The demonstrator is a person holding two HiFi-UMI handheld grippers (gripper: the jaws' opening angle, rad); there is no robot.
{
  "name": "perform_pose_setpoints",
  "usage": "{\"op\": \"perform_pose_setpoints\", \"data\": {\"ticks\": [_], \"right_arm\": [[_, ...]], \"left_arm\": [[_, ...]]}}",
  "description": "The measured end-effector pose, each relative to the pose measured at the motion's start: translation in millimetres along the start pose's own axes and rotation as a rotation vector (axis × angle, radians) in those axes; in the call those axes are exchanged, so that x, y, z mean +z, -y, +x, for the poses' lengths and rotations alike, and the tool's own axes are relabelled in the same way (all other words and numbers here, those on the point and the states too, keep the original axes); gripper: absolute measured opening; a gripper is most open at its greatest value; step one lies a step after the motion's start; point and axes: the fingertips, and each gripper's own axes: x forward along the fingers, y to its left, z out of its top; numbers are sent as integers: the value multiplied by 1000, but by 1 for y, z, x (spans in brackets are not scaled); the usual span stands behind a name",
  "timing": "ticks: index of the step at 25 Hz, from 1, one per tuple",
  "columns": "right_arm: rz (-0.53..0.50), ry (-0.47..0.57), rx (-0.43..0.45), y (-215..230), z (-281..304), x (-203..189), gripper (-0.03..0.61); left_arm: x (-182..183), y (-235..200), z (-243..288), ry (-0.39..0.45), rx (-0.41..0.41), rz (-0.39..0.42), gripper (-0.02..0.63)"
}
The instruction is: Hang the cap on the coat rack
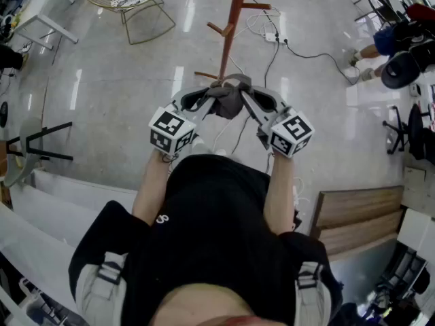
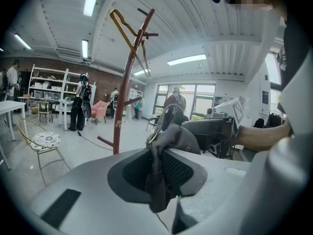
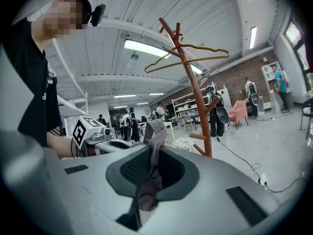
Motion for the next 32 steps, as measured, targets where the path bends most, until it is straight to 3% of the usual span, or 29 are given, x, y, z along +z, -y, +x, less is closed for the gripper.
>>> {"op": "perform_pose_setpoints", "data": {"ticks": [17, 26, 32], "right_arm": [[34, 19, -63, 30, -30, -9, 28], [60, 30, -43, 52, -45, -4, 28], [99, 34, 6, 61, -17, -7, 31]], "left_arm": [[2, 21, 33, -43, -28, 42, 66], [12, 31, 56, -49, 15, 48, 66], [9, 9, 53, -72, 62, 33, 66]]}}
